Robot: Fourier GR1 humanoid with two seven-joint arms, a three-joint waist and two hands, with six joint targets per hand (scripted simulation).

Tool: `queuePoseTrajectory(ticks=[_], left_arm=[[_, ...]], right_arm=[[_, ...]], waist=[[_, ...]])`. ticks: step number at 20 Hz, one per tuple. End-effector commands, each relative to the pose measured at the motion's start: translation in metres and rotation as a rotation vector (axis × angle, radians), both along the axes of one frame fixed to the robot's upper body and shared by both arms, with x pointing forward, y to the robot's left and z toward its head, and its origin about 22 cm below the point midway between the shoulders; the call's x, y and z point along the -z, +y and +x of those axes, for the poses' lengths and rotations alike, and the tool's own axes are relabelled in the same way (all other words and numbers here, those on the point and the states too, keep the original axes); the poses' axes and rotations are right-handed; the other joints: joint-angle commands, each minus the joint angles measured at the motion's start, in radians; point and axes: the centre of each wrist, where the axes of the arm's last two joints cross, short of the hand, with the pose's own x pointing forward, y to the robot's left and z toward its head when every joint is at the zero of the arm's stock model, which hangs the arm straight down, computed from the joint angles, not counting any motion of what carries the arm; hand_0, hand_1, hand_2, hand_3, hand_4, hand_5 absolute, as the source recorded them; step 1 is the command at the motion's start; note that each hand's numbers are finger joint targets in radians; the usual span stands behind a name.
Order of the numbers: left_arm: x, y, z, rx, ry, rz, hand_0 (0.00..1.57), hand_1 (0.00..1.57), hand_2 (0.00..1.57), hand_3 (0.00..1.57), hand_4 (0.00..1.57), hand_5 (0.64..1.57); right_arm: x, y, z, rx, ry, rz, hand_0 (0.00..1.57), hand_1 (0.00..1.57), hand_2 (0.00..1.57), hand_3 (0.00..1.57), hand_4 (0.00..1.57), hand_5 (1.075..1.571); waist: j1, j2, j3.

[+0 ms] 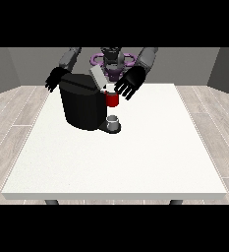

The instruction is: Insert the coffee pod into the coffee machine and close the lid

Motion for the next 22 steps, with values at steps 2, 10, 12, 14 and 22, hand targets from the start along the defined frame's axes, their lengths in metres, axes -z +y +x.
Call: queuePoseTrajectory(ticks=[2,10,12,14,22], left_arm=[[-0.013,-0.001,0.001,0.013,0.021,0.082,0.00,0.00,0.00,0.00,0.00,1.571],[0.004,-0.012,0.001,0.005,0.049,0.073,0.00,0.00,0.00,0.00,0.00,1.571],[0.013,-0.018,0.000,0.049,0.076,0.091,0.00,0.00,0.00,0.00,0.00,1.571],[0.005,-0.022,0.001,0.040,0.095,0.075,0.00,0.00,0.00,0.00,0.00,1.571],[0.044,-0.035,-0.004,0.093,0.138,0.011,0.00,0.00,0.00,0.00,0.00,1.571]], right_arm=[[-0.008,0.016,0.008,0.014,-0.030,0.003,0.00,0.00,0.00,0.00,0.41,1.571],[0.022,-0.008,-0.006,0.020,0.023,-0.008,0.00,0.00,0.00,0.00,0.34,1.571],[0.019,-0.005,-0.001,0.054,0.047,0.010,0.00,0.00,0.00,0.00,0.39,1.571],[0.026,-0.013,-0.005,0.056,0.098,-0.005,0.00,0.00,0.00,0.00,0.38,1.571],[0.031,-0.014,-0.001,0.134,0.098,0.030,0.00,0.00,0.00,0.00,0.38,1.571]], waist=[[0.005,0.039,-0.0013],[0.008,-0.022,-0.0011],[0.050,-0.057,-0.0013],[0.043,-0.088,-0.0012],[0.127,-0.150,-0.0014]])
